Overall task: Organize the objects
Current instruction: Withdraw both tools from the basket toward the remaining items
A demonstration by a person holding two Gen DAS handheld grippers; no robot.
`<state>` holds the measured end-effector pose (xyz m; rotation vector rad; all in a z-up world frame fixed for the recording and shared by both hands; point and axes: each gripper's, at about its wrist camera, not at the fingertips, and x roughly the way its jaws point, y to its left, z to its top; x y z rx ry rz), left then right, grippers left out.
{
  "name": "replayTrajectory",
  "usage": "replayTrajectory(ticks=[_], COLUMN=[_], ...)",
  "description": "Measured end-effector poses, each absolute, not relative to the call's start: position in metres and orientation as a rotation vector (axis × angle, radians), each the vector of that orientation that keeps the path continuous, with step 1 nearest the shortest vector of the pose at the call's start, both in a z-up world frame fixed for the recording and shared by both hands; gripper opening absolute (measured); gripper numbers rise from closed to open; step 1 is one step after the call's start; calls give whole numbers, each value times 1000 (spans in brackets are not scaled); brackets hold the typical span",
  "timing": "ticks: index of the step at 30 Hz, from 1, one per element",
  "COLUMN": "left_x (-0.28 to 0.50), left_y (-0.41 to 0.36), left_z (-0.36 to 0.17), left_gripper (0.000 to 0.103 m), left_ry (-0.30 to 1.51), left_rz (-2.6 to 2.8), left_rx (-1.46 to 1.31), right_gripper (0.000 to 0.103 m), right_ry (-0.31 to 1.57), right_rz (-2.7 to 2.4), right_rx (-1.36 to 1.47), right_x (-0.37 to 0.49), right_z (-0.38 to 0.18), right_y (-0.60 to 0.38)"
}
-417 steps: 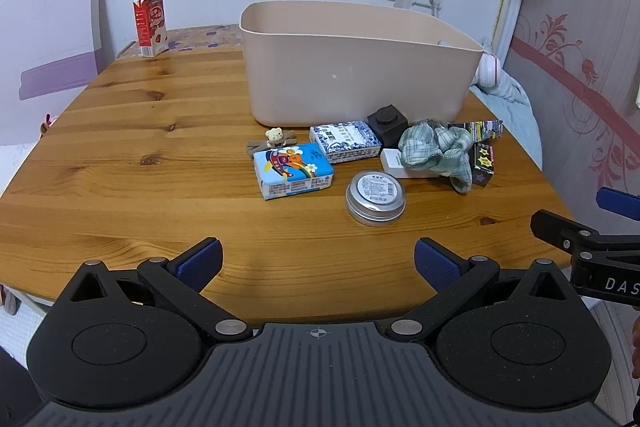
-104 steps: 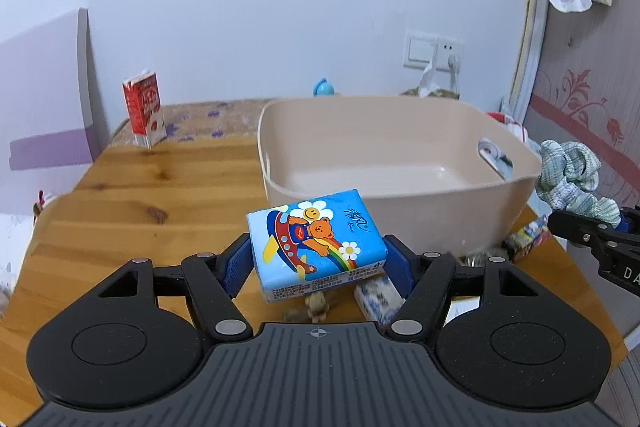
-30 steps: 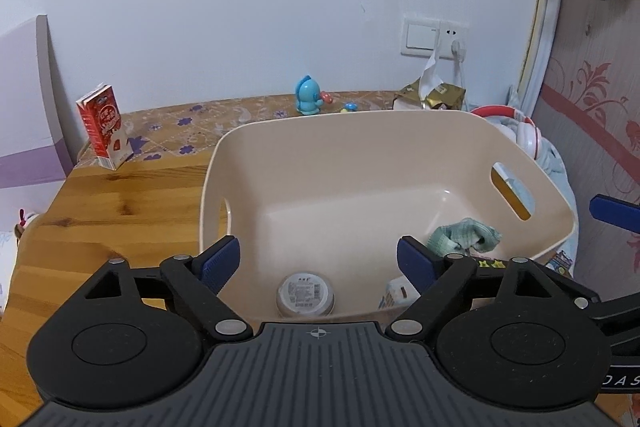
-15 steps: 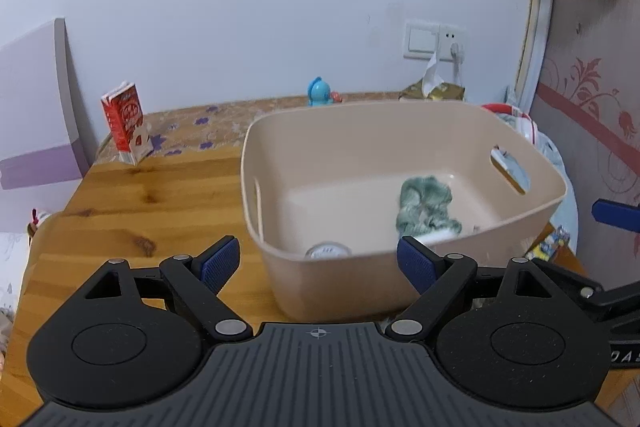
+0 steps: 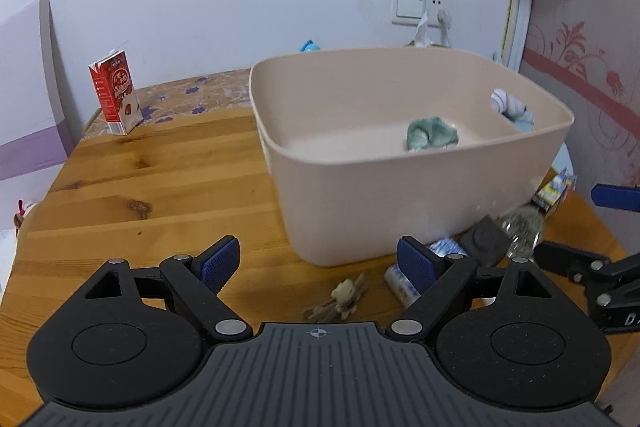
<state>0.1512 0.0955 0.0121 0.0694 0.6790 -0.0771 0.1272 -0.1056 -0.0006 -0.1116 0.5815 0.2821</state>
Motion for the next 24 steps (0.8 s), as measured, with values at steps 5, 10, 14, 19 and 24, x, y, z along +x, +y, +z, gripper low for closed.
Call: replayTrajectory(ticks=[5, 10, 14, 19, 24], left_x=[150, 150, 152, 155, 159], left_y=[97, 100, 106, 114, 120], left_z=[-6, -22, -35, -46, -53], left_gripper=[87, 87, 87, 87, 80], left_ry=[696, 711, 737, 750, 746], left_rz=[-96, -122, -130, -147, -176], left_rx=[131, 165, 161, 148, 127], right_gripper=[103, 103, 103, 103, 103], right_ry=[617, 660, 685, 710, 725], right_rz=[278, 276, 275, 275, 266], right_rx=[-92, -101, -96, -93, -109], right_x=[127, 126, 125, 125, 126], right_z=[-16, -33, -43, -52, -61], right_y=[-105, -100, -96, -90, -84])
